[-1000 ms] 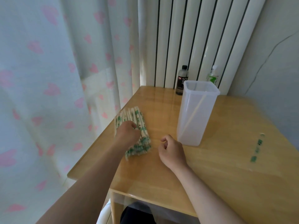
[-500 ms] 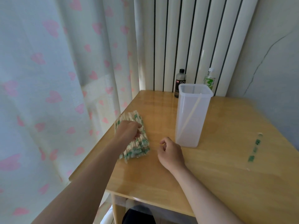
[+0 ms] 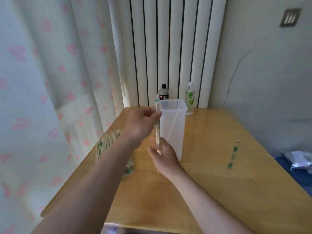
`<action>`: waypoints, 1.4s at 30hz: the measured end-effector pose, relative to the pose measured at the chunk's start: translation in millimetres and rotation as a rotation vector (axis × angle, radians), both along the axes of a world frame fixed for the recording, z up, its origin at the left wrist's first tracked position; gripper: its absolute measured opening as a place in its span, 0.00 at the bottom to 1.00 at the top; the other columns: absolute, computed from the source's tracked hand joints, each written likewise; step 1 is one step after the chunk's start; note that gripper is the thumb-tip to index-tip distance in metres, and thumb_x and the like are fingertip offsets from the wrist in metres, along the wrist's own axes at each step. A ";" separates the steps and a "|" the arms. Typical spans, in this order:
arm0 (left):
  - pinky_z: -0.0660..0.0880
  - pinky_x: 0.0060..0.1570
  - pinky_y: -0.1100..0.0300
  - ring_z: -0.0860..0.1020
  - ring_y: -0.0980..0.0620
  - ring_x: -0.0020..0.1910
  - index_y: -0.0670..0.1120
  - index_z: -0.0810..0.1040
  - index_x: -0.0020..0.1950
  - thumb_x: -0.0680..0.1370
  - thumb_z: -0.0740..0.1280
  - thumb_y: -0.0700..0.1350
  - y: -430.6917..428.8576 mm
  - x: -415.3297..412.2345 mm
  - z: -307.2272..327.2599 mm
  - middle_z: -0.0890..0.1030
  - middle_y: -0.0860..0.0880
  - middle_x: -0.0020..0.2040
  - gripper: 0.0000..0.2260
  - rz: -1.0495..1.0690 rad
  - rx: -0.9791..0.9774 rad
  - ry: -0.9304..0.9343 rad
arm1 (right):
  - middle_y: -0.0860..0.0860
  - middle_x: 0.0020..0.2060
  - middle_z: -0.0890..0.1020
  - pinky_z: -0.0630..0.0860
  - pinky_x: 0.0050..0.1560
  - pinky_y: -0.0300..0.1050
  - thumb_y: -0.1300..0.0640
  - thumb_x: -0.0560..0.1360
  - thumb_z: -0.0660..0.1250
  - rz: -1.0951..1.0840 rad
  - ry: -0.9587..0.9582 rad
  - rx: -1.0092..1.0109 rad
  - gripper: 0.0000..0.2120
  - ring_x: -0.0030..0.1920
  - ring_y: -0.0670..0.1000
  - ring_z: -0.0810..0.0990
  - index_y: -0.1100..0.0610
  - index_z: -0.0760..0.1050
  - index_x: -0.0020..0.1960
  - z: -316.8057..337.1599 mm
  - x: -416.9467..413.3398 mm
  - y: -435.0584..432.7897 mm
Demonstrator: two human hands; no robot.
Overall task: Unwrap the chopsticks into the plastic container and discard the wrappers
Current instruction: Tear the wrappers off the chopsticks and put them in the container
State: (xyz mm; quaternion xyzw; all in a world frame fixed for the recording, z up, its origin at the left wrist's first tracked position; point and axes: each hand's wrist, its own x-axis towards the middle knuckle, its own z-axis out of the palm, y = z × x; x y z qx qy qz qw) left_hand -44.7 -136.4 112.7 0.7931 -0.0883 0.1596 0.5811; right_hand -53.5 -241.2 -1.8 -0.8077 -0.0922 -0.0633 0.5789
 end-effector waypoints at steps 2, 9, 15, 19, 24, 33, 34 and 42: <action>0.81 0.45 0.55 0.80 0.52 0.40 0.41 0.84 0.45 0.80 0.70 0.46 -11.8 1.9 2.4 0.83 0.44 0.39 0.10 -0.059 -0.094 0.059 | 0.49 0.42 0.83 0.76 0.45 0.42 0.53 0.84 0.63 0.026 0.055 0.129 0.13 0.40 0.44 0.81 0.61 0.80 0.57 3.9 -2.5 -14.9; 0.78 0.41 0.58 0.77 0.50 0.39 0.33 0.80 0.48 0.80 0.70 0.45 -41.9 5.5 -9.3 0.78 0.46 0.37 0.13 -0.119 -0.128 0.153 | 0.58 0.33 0.82 0.73 0.33 0.46 0.50 0.87 0.54 0.329 0.359 0.326 0.18 0.31 0.56 0.79 0.61 0.77 0.54 23.2 -18.5 -54.9; 0.65 0.24 0.60 0.73 0.44 0.33 0.38 0.82 0.46 0.80 0.70 0.48 -55.3 1.5 -17.9 0.81 0.44 0.37 0.12 -0.195 -0.113 0.288 | 0.56 0.28 0.74 0.70 0.33 0.48 0.49 0.87 0.56 0.381 0.357 0.491 0.18 0.25 0.53 0.69 0.61 0.74 0.48 30.8 -12.8 -61.9; 0.65 0.21 0.62 0.75 0.48 0.29 0.38 0.82 0.48 0.81 0.68 0.45 -56.5 -1.1 -14.6 0.84 0.46 0.37 0.11 -0.232 -0.033 0.243 | 0.58 0.32 0.79 0.73 0.40 0.52 0.53 0.86 0.58 0.363 0.364 0.456 0.15 0.32 0.57 0.77 0.62 0.75 0.49 31.9 -10.1 -64.5; 0.80 0.35 0.55 0.81 0.47 0.33 0.39 0.79 0.46 0.83 0.65 0.45 -45.7 3.7 -16.1 0.79 0.46 0.34 0.11 -0.213 0.137 0.036 | 0.55 0.47 0.86 0.77 0.47 0.48 0.56 0.75 0.69 0.205 0.211 0.405 0.14 0.48 0.55 0.83 0.61 0.81 0.58 41.2 -1.3 -92.5; 0.70 0.29 0.65 0.72 0.54 0.27 0.45 0.81 0.46 0.82 0.67 0.47 -49.3 3.3 -19.9 0.78 0.51 0.33 0.09 -0.329 0.197 0.069 | 0.52 0.40 0.81 0.73 0.33 0.45 0.56 0.82 0.65 0.011 -0.030 0.724 0.10 0.37 0.50 0.78 0.58 0.84 0.57 77.2 5.2 -114.6; 0.70 0.29 0.65 0.72 0.54 0.27 0.45 0.81 0.45 0.82 0.67 0.47 -49.3 2.1 -19.8 0.78 0.50 0.34 0.09 -0.346 0.214 0.070 | 0.53 0.41 0.81 0.73 0.33 0.45 0.57 0.82 0.66 0.001 -0.034 0.733 0.10 0.37 0.50 0.78 0.58 0.85 0.56 77.1 5.2 -114.8; 0.73 0.37 0.61 0.76 0.59 0.31 0.50 0.82 0.55 0.83 0.64 0.50 -30.9 -0.6 -25.6 0.79 0.52 0.34 0.08 -0.346 0.371 0.077 | 0.56 0.44 0.84 0.72 0.34 0.44 0.59 0.79 0.71 -0.197 0.024 0.811 0.07 0.41 0.51 0.78 0.61 0.86 0.48 77.0 10.4 -120.1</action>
